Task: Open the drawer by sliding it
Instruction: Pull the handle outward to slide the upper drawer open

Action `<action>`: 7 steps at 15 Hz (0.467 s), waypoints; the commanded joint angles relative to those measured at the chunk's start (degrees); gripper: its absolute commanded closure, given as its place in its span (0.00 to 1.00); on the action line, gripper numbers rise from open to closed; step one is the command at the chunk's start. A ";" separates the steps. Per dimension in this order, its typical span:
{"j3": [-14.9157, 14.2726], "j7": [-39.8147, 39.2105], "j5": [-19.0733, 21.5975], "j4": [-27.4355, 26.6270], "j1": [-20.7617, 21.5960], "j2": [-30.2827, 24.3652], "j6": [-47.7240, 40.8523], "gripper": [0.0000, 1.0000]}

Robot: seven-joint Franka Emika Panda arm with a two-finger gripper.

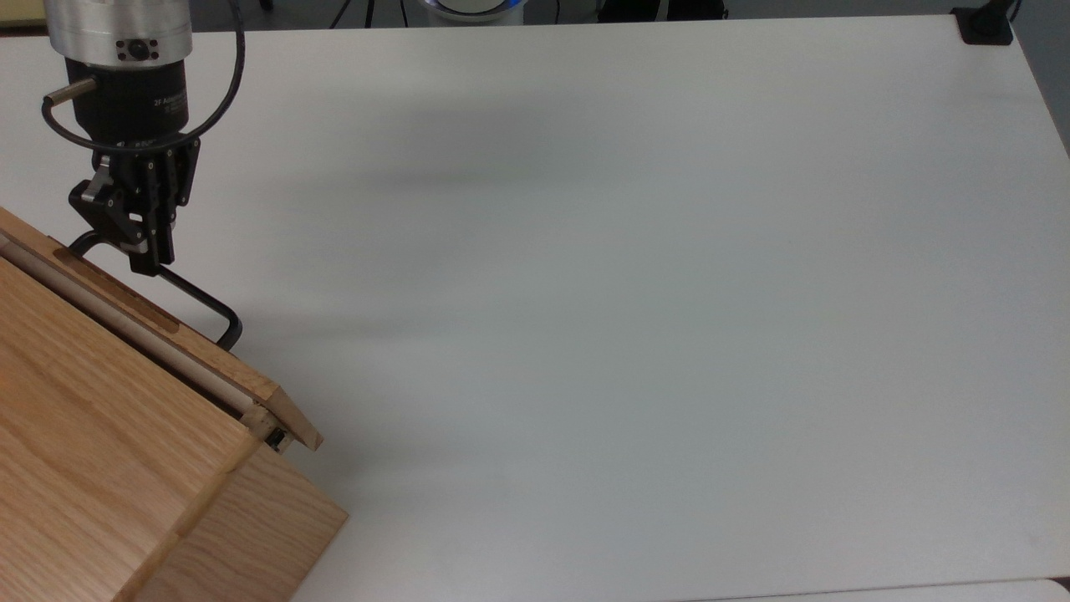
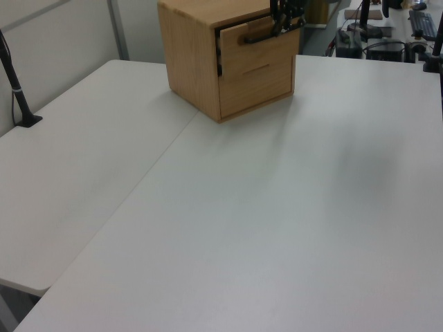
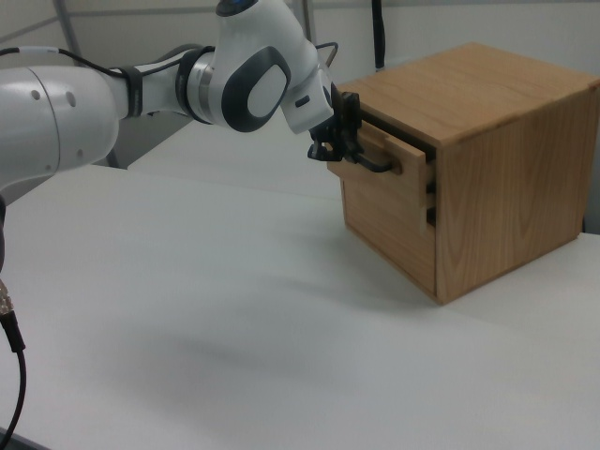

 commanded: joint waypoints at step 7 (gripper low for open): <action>3.28 -6.73 -0.46 -2.49 0.30 -4.80 -11.23 1.00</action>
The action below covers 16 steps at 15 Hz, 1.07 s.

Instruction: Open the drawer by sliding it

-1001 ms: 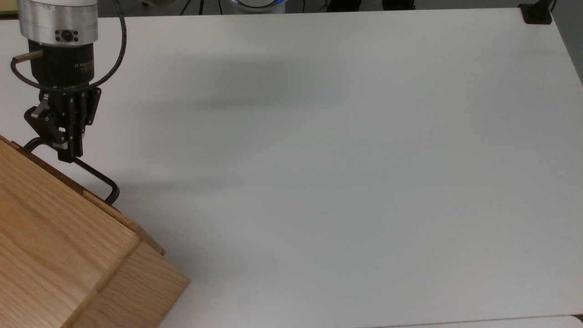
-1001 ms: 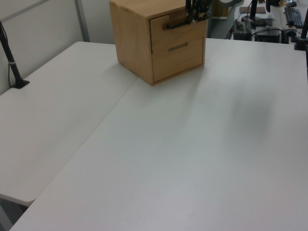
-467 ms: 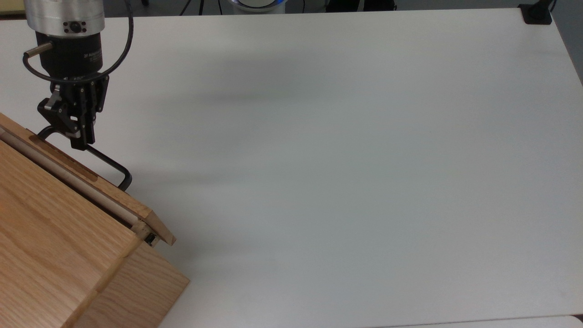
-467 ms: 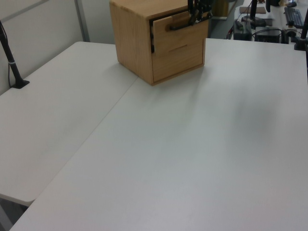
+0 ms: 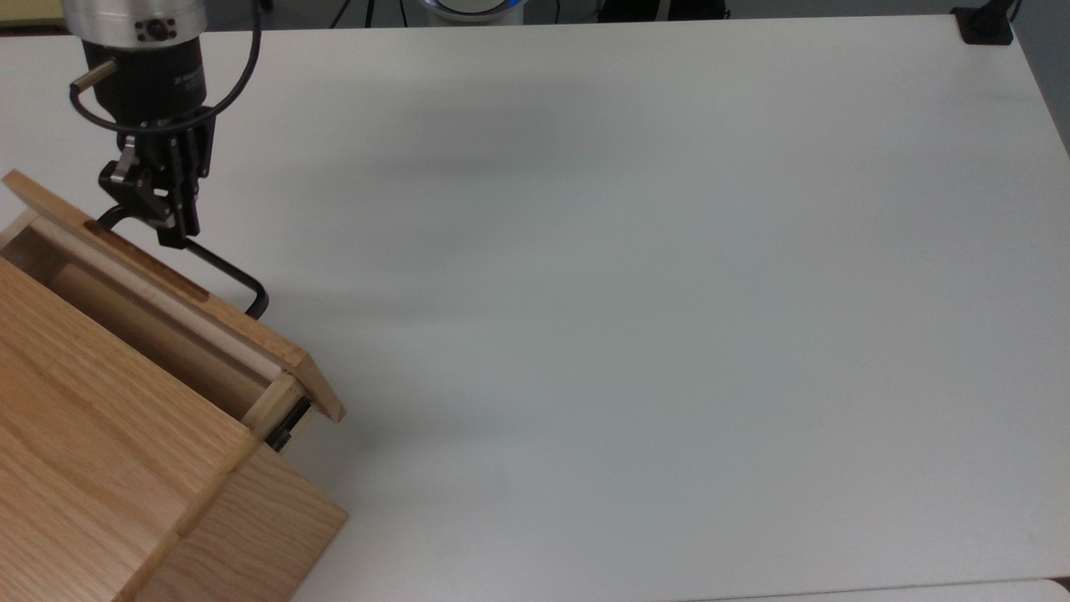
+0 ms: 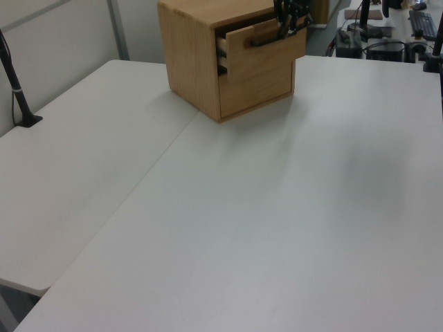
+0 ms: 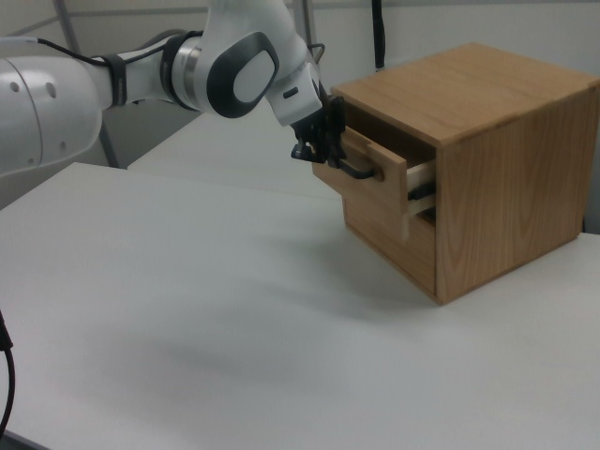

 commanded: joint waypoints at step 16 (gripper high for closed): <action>3.20 -10.39 0.48 -2.21 0.16 -3.94 -10.03 0.93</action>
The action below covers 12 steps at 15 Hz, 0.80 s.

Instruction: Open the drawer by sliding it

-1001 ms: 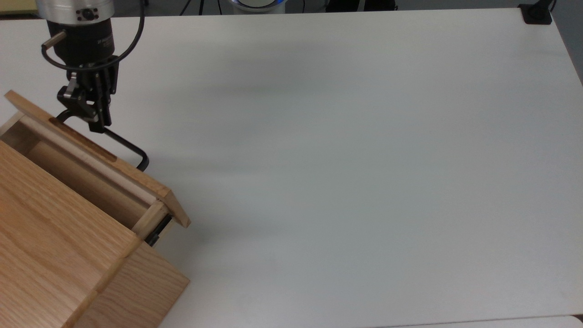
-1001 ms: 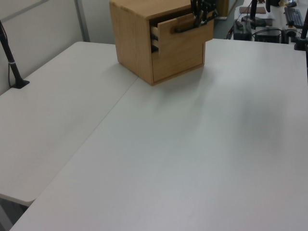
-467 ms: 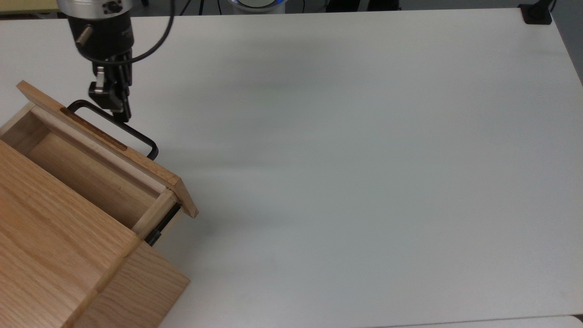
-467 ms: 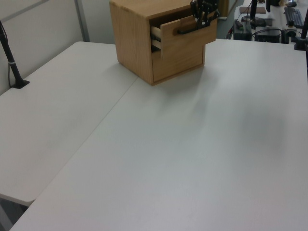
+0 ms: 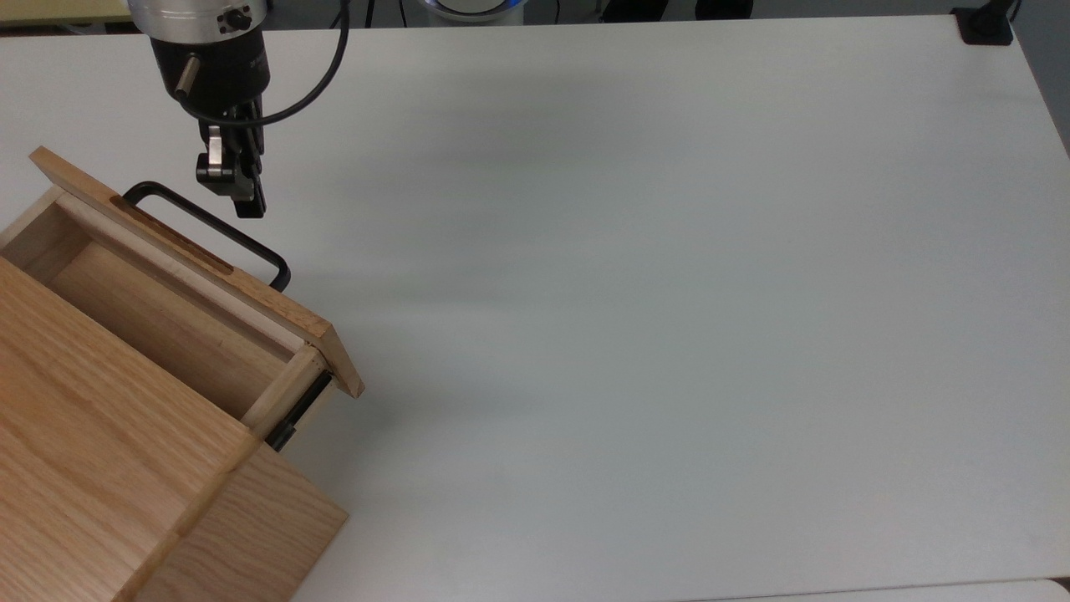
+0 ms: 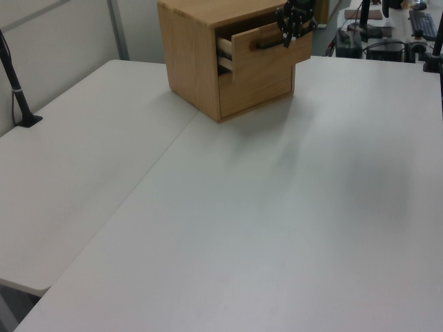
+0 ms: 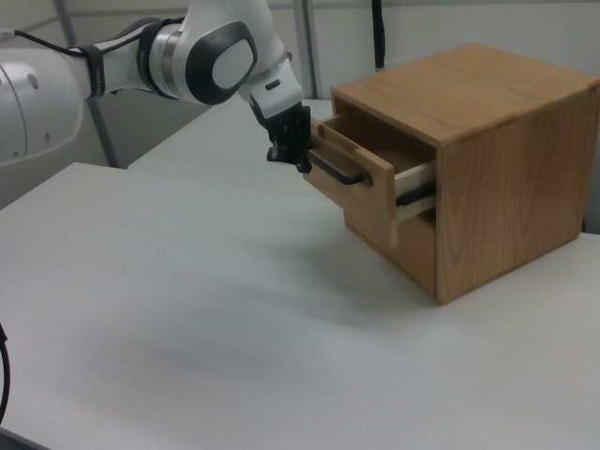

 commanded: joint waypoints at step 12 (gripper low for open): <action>-0.24 2.32 4.22 -1.99 -2.34 -2.39 -0.09 0.52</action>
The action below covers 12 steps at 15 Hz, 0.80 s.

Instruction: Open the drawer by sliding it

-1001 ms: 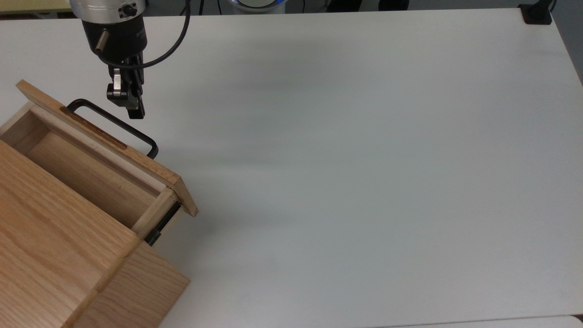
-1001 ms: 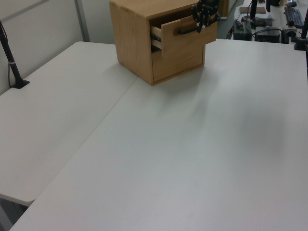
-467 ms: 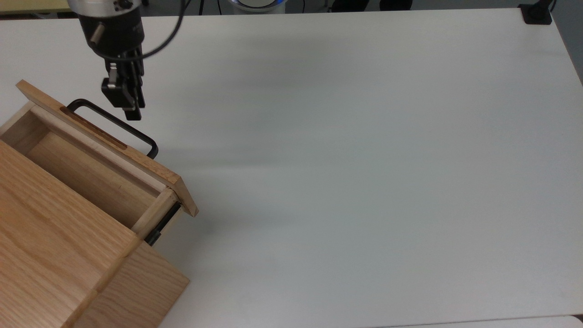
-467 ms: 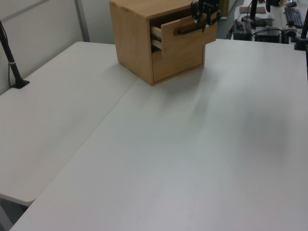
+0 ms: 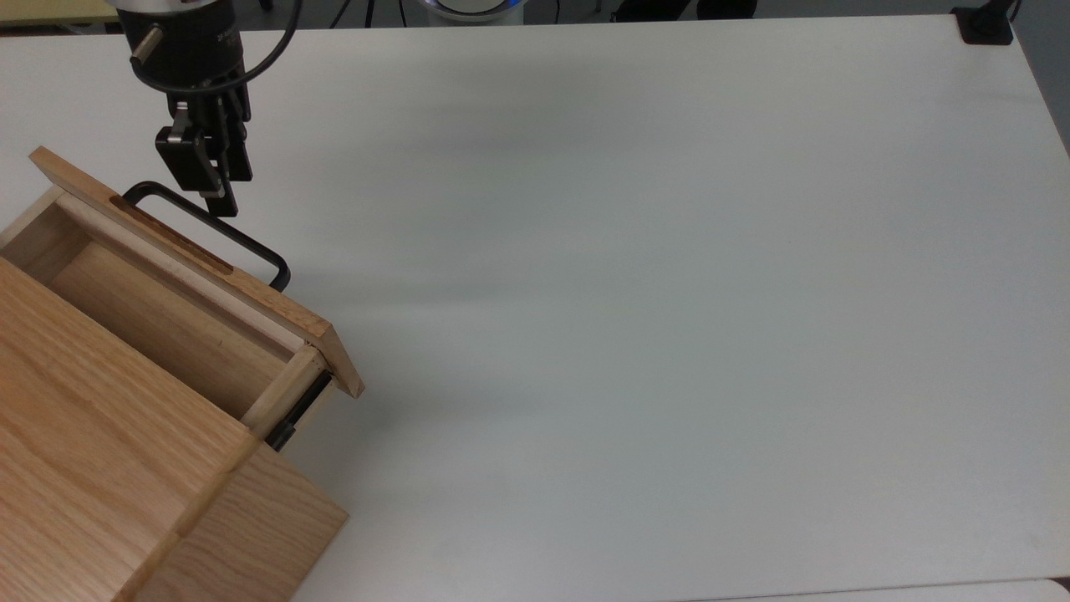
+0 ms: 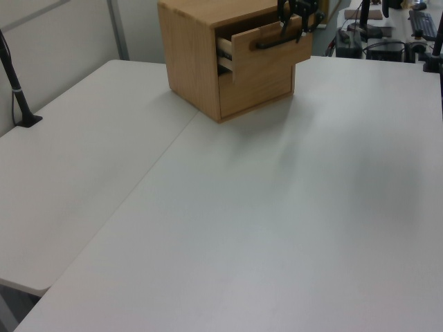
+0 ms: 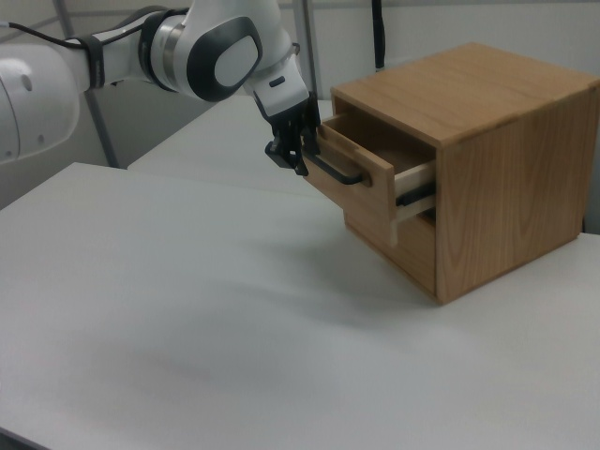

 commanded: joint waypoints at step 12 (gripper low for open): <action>-0.74 5.40 -0.01 -1.26 -1.06 1.14 4.06 0.56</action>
